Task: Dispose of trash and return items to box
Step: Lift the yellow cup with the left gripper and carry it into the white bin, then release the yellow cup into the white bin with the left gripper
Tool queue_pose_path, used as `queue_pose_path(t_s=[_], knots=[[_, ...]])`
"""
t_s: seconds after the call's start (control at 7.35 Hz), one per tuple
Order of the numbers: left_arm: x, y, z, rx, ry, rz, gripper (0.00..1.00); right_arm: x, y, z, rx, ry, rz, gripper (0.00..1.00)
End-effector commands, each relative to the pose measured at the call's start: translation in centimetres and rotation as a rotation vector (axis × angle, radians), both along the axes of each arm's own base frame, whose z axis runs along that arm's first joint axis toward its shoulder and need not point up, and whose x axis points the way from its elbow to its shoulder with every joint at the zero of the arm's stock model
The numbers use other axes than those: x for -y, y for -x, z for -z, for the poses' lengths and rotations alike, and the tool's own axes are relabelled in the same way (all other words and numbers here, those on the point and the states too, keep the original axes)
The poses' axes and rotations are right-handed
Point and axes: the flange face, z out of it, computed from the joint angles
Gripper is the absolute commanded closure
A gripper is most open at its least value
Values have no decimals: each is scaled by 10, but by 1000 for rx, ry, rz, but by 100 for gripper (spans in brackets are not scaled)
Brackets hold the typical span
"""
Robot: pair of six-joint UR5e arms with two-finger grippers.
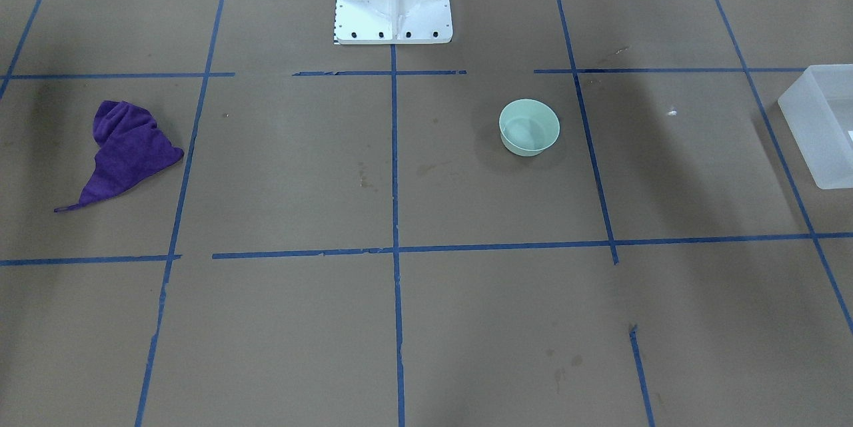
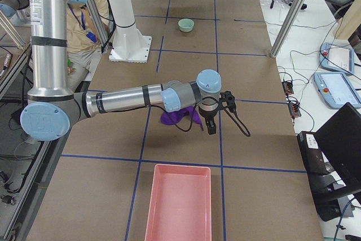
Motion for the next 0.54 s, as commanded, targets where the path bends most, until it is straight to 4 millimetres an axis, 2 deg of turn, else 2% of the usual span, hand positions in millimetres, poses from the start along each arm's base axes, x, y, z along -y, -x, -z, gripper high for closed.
queue_pose_path(t_s=[0.0, 0.27, 0.41], knots=[[-6, -10, -10, -37, 36, 7, 100, -1, 0, -2, 0, 5, 0, 0], [11, -71, -3, -115, 63, -79, 100, -1, 0, -3, -1, 5, 1, 0], [16, -88, -2, -113, 80, -89, 100, -1, 0, -3, -2, 5, 1, 0]])
